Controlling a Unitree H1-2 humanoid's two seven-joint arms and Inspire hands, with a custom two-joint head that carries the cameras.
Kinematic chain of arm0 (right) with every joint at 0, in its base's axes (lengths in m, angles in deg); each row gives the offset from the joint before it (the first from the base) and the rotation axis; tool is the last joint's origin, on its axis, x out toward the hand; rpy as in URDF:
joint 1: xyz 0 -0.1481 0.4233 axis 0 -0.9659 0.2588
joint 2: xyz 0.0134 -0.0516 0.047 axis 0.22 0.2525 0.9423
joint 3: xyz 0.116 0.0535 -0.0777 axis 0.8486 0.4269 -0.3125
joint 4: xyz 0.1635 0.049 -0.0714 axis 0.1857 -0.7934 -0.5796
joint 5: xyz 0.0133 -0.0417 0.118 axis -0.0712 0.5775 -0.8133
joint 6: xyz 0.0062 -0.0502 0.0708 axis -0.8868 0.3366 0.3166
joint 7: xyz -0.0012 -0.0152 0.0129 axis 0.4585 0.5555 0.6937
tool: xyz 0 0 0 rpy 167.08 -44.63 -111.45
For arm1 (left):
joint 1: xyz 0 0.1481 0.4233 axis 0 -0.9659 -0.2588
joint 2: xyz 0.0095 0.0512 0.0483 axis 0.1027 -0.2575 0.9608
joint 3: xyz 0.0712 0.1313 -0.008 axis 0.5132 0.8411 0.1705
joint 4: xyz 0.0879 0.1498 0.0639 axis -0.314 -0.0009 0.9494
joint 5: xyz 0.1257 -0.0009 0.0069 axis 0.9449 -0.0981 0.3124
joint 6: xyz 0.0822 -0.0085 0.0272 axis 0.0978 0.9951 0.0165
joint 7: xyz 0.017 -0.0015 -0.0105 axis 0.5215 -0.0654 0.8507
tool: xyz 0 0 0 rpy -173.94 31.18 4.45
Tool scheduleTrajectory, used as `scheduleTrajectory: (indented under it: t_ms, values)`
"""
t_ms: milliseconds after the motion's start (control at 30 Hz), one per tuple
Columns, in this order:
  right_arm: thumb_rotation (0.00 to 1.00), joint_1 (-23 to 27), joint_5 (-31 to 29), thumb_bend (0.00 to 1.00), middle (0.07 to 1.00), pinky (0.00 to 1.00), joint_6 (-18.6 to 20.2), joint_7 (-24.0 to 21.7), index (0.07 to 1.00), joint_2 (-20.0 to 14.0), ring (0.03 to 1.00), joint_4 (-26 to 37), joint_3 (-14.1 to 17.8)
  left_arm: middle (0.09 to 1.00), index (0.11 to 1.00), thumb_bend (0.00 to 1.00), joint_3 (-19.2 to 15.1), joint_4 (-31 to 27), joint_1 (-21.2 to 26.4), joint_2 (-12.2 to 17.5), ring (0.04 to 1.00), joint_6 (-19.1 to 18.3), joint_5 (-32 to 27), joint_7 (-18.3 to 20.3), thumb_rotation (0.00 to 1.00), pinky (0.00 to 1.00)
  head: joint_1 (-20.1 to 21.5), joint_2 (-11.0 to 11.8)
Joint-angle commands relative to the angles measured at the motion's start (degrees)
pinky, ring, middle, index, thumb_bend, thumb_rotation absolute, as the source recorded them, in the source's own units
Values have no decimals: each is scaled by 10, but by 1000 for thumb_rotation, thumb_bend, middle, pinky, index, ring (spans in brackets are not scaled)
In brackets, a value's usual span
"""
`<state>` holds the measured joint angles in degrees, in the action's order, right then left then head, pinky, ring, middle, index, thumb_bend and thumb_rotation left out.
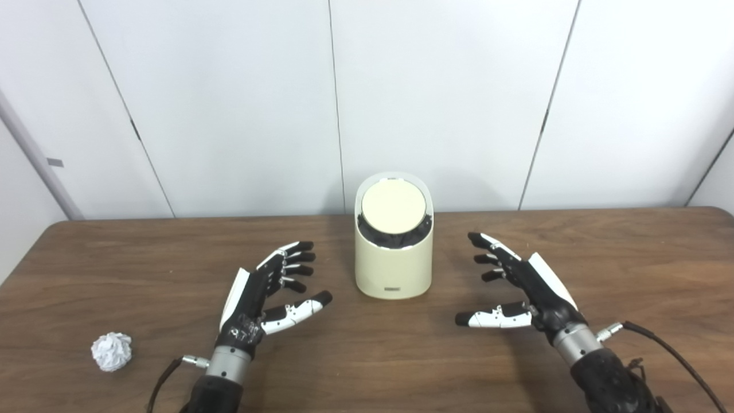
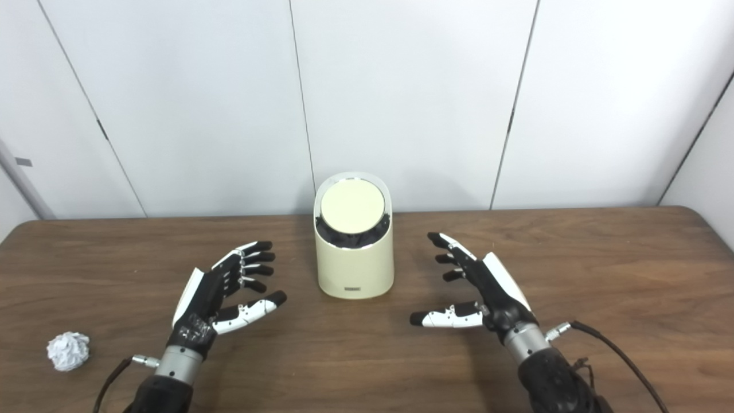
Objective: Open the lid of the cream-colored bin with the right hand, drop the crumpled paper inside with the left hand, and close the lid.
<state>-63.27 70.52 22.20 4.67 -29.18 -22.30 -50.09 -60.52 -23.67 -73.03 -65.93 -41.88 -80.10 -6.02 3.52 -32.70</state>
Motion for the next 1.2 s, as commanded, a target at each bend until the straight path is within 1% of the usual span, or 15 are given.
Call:
scheduleTrajectory:
  t_ms: [0, 300, 467, 500, 567, 600, 700, 800, 867, 900, 1067, 1167]
  values:
    - [190, 14, -2, 717, 910, 720, -22, 10, 895, -6, 845, 14, 4, 775, 816, 761, -3, -12, 16, 1, 714, 16, -2, -7, 217, 598, 1, 0]
    - [184, 15, -2, 714, 906, 695, -21, 8, 895, -8, 836, 15, 5, 783, 818, 758, -4, -16, 16, 0, 714, 10, -7, -5, 210, 586, 0, -1]
    - [190, 16, -3, 721, 906, 682, -21, 10, 897, -7, 834, 14, 7, 780, 819, 754, -4, -14, 16, 4, 711, 16, -4, -5, 209, 583, -2, -1]
    - [196, 18, -3, 721, 905, 679, -20, 11, 897, -6, 834, 14, 7, 778, 820, 754, -4, -14, 15, 4, 711, 15, -6, -4, 209, 586, -3, 0]
    - [252, 20, -4, 724, 906, 682, -18, 11, 903, -3, 831, 14, 7, 776, 820, 754, -5, -13, 15, 5, 712, 15, -8, -3, 200, 585, -3, 1]
    - [262, 23, -3, 725, 905, 681, -14, 12, 904, 0, 830, 17, 7, 776, 819, 753, -5, -14, 15, 5, 712, 15, -7, -3, 197, 583, -3, 1]
    - [349, 40, 8, 744, 902, 701, 1, 17, 905, 6, 826, 27, 7, 780, 822, 754, -5, -14, 16, 4, 712, 16, -6, -3, 205, 581, -3, 1]
    - [378, 61, 27, 753, 898, 715, 11, 22, 897, 10, 830, 35, 4, 776, 820, 759, -4, -18, 16, 3, 713, 11, -4, -3, 202, 592, -3, 1]
    - [376, 74, 33, 751, 891, 712, 12, 23, 893, 12, 829, 35, 3, 775, 818, 758, -4, -18, 16, 3, 713, 10, -5, -3, 196, 592, -3, 1]
    - [375, 81, 37, 754, 891, 712, 13, 23, 891, 13, 831, 35, 2, 776, 818, 757, -3, -17, 17, 2, 713, 12, -5, -3, 195, 590, -4, 5]
    - [364, 117, 48, 758, 884, 688, 28, 22, 878, 17, 828, 31, 0, 775, 818, 757, -1, -12, 17, 1, 711, 17, -3, -3, 197, 581, -6, 4]
    - [348, 134, 54, 758, 877, 671, 33, 21, 877, 17, 834, 27, -2, 774, 818, 760, -1, -16, 16, 1, 707, 12, 3, -7, 212, 580, -6, 4]
